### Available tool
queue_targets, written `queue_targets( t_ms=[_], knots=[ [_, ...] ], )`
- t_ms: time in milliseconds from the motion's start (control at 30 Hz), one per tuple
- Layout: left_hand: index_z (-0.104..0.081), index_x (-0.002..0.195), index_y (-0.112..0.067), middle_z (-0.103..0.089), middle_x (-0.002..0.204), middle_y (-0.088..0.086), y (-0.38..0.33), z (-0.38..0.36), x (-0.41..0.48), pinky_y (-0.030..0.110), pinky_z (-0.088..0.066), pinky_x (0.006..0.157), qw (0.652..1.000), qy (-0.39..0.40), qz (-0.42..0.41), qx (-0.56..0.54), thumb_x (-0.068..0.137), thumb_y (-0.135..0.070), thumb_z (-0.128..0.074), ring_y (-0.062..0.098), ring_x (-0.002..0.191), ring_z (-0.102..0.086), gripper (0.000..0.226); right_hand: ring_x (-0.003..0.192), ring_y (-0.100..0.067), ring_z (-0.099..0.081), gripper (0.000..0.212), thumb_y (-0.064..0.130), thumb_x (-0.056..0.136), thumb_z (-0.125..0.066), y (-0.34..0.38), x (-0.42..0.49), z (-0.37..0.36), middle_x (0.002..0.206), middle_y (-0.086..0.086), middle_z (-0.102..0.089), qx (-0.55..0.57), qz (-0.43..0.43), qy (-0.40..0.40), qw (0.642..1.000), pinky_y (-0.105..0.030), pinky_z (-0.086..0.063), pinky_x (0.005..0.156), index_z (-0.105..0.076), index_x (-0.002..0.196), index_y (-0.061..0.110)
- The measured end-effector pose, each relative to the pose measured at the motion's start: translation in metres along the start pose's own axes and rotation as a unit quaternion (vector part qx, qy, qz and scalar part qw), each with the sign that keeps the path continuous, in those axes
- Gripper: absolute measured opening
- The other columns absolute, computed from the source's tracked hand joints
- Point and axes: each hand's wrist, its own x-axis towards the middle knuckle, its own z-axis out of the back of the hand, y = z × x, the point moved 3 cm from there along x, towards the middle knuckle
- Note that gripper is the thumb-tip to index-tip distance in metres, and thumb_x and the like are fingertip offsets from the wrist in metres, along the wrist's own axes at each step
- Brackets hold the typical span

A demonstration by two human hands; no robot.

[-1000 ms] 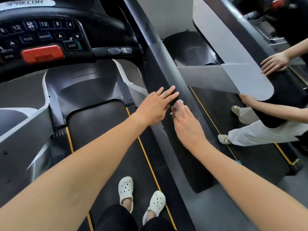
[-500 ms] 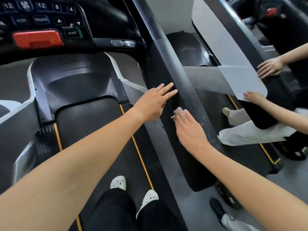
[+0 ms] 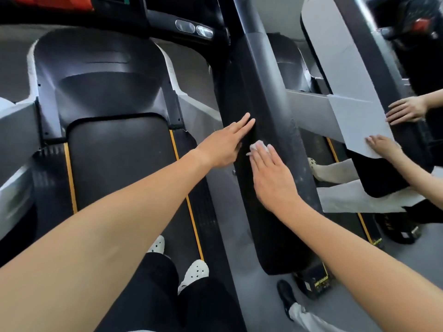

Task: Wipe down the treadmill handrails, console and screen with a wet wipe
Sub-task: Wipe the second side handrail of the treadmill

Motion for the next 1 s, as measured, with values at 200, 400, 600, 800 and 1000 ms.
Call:
queue_targets(
  t_ms=[200, 400, 600, 800, 1000],
  knots=[
    [-0.004, 0.165, -0.032, 0.005, 0.172, -0.016, 0.009, -0.01, 0.001, 0.042, -0.045, 0.113, 0.999, -0.026, -0.018, -0.009, 0.106, -0.014, -0.045, 0.024, 0.154, -0.029, 0.074, 0.155, -0.046, 0.009, 0.071, 0.037, 0.107, -0.022, 0.018, 0.014, -0.003, 0.167, -0.03, 0.002, 0.025, -0.016, 0.024, 0.999, -0.056, 0.001, 0.125, -0.004, 0.159, -0.007],
    [-0.003, 0.165, -0.035, 0.005, 0.172, -0.017, 0.013, -0.014, 0.004, 0.042, -0.045, 0.114, 0.999, -0.031, -0.017, -0.007, 0.105, -0.011, -0.045, 0.024, 0.154, -0.028, 0.077, 0.155, -0.045, 0.009, 0.066, 0.037, 0.109, -0.018, 0.05, -0.001, -0.02, 0.168, -0.026, 0.001, -0.045, 0.133, 0.084, 0.986, -0.058, 0.008, 0.125, -0.006, 0.16, -0.003],
    [-0.002, 0.164, -0.036, 0.008, 0.172, -0.016, 0.012, -0.008, 0.006, 0.045, -0.041, 0.117, 1.0, -0.006, -0.003, 0.01, 0.106, -0.012, -0.043, 0.024, 0.157, -0.02, 0.075, 0.157, -0.04, 0.007, 0.068, 0.038, 0.107, -0.023, 0.003, 0.02, 0.0, 0.17, -0.022, -0.003, -0.006, 0.024, 0.016, 1.0, -0.056, 0.002, 0.125, -0.006, 0.16, 0.0],
    [-0.01, 0.165, -0.032, 0.001, 0.172, -0.014, 0.0, -0.002, 0.004, 0.046, -0.04, 0.118, 1.0, -0.009, 0.023, -0.008, 0.108, -0.017, -0.038, 0.022, 0.157, -0.02, 0.065, 0.156, -0.042, 0.008, 0.069, 0.044, 0.108, -0.02, 0.033, -0.009, -0.011, 0.169, -0.023, -0.004, 0.016, 0.074, 0.049, 0.996, -0.057, 0.005, 0.125, -0.01, 0.159, -0.001],
    [-0.012, 0.165, -0.028, -0.001, 0.173, -0.009, -0.017, 0.004, 0.001, 0.046, -0.034, 0.122, 0.999, -0.004, 0.04, -0.012, 0.111, -0.021, -0.036, 0.022, 0.158, -0.014, 0.06, 0.158, -0.035, 0.004, 0.072, 0.052, 0.106, -0.021, -0.005, -0.013, 0.0, 0.17, -0.015, -0.013, 0.045, 0.022, 0.008, 0.999, -0.054, 0.003, 0.126, -0.02, 0.161, 0.005]
  ],
)
